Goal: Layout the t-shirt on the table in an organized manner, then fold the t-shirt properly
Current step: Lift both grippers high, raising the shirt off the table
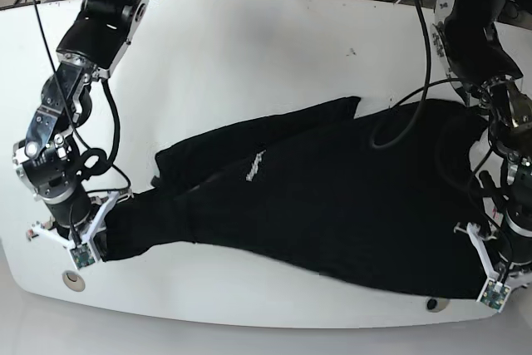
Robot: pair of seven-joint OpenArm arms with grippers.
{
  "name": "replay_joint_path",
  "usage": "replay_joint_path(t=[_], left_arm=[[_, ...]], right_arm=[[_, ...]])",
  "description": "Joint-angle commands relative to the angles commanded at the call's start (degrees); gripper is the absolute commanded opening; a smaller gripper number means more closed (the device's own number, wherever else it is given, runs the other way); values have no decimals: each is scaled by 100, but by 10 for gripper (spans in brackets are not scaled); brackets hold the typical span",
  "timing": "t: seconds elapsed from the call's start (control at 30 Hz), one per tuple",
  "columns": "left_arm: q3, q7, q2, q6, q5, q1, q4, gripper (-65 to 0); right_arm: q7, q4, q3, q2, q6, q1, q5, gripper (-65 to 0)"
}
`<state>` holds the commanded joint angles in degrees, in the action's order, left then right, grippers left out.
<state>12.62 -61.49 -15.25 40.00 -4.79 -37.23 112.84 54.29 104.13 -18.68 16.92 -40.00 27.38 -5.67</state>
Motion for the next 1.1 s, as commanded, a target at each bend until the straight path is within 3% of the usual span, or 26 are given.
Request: replay_joint_path(t=[0.17, 0.37, 0.7, 0.87, 1.0, 1.1], left_arm=[[-281, -26, 9, -13, 0, -677, -79, -643], [-396, -202, 18, -242, 0, -1354, -158, -642], [-396, -738, 229, -242, 18, -2532, -466, -642], [-396, -853, 237, -224, 26, -2831, -615, -640], [-396, -1248, 237, -215, 44, -2971, -624, -640], [-387, -1556, 229, -40, 53, -2989, -589, -640]], right_arm=[[0, -378, 26, 44, 0, 598, 0, -644], [9, -774, 53, 158, 0, 1284, 0, -644], [18, -1354, 879, 571, 0, 2655, 0, -644], [387, -1398, 897, 677, 0, 3165, 0, -644], [633, -1292, 897, 703, 0, 3288, 0, -644], [844, -1037, 897, 721, 0, 3226, 0, -644]])
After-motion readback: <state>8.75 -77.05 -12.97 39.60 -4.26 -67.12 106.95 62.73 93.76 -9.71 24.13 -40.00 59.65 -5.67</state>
